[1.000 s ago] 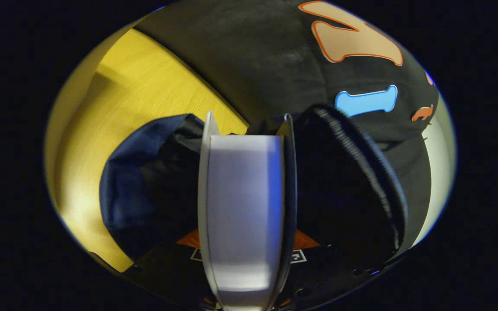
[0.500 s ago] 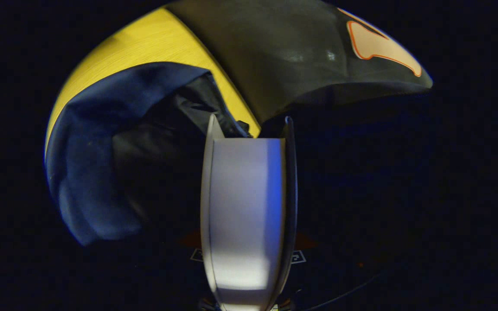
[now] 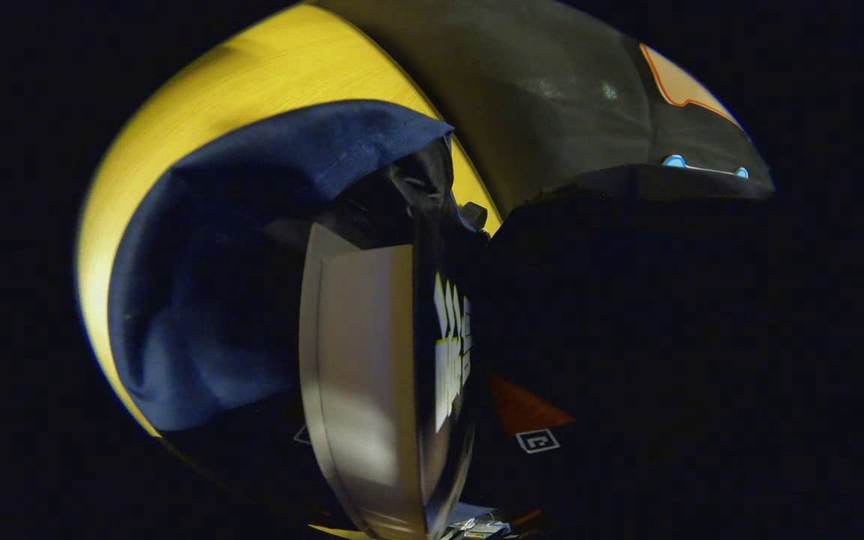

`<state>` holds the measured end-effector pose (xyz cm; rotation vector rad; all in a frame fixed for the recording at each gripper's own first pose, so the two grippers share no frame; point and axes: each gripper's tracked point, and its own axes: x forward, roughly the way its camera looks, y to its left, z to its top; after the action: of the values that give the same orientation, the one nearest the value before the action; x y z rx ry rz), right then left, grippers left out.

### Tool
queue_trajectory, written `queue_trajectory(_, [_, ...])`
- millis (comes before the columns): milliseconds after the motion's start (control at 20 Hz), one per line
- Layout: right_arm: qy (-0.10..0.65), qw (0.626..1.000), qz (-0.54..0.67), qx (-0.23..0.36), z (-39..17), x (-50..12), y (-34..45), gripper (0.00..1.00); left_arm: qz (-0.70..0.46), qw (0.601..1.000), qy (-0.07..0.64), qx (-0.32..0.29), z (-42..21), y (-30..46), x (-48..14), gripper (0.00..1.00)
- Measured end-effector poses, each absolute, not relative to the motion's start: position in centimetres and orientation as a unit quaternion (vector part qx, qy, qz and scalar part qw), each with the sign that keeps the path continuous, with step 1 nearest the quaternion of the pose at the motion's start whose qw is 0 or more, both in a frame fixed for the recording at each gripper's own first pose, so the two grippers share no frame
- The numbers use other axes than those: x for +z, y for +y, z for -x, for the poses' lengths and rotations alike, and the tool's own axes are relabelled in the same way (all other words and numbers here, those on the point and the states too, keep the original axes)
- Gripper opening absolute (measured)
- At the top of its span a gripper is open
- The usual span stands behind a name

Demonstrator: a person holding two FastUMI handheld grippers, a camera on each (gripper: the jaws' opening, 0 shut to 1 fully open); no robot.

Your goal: Open the schoolbag, grab two books from the bookshelf and put them into the schoolbag.

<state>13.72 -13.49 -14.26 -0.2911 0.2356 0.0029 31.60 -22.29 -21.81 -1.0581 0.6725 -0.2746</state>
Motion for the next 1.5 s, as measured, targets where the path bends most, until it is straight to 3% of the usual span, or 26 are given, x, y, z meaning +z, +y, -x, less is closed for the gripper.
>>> queue_trajectory(200, [0.121, 0.981, 0.150, -0.006, -13.7, -14.3, -13.8, 0.15, 0.465, 0.829, 0.300, -0.086, -30.9, -20.0, -20.7, 0.67])
queue_trajectory(350, [0.124, 0.981, 0.150, -0.012, -14.0, -14.3, -13.9, 0.12, 0.450, 0.829, 0.318, -0.094, -29.8, -20.2, -19.6, 0.88])
queue_trajectory(400, [0.125, 0.980, 0.151, -0.013, -13.9, -14.3, -13.9, 0.17, 0.442, 0.832, 0.324, -0.085, -29.6, -19.8, -19.7, 0.95])
queue_trajectory(750, [0.132, 0.977, 0.168, -0.012, -13.7, -14.2, -14.1, 0.18, 0.396, 0.843, 0.360, -0.061, -25.3, -18.3, -17.7, 0.96])
queue_trajectory(1050, [0.135, 0.973, 0.186, -0.006, -13.5, -14.4, -13.8, 0.14, 0.328, 0.854, 0.397, -0.079, -19.7, -17.3, -13.5, 0.96])
queue_trajectory(1500, [0.137, 0.969, 0.204, -0.003, -13.0, -14.8, -13.1, 0.15, 0.335, 0.859, 0.380, -0.072, -13.6, -13.0, -6.7, 0.95])
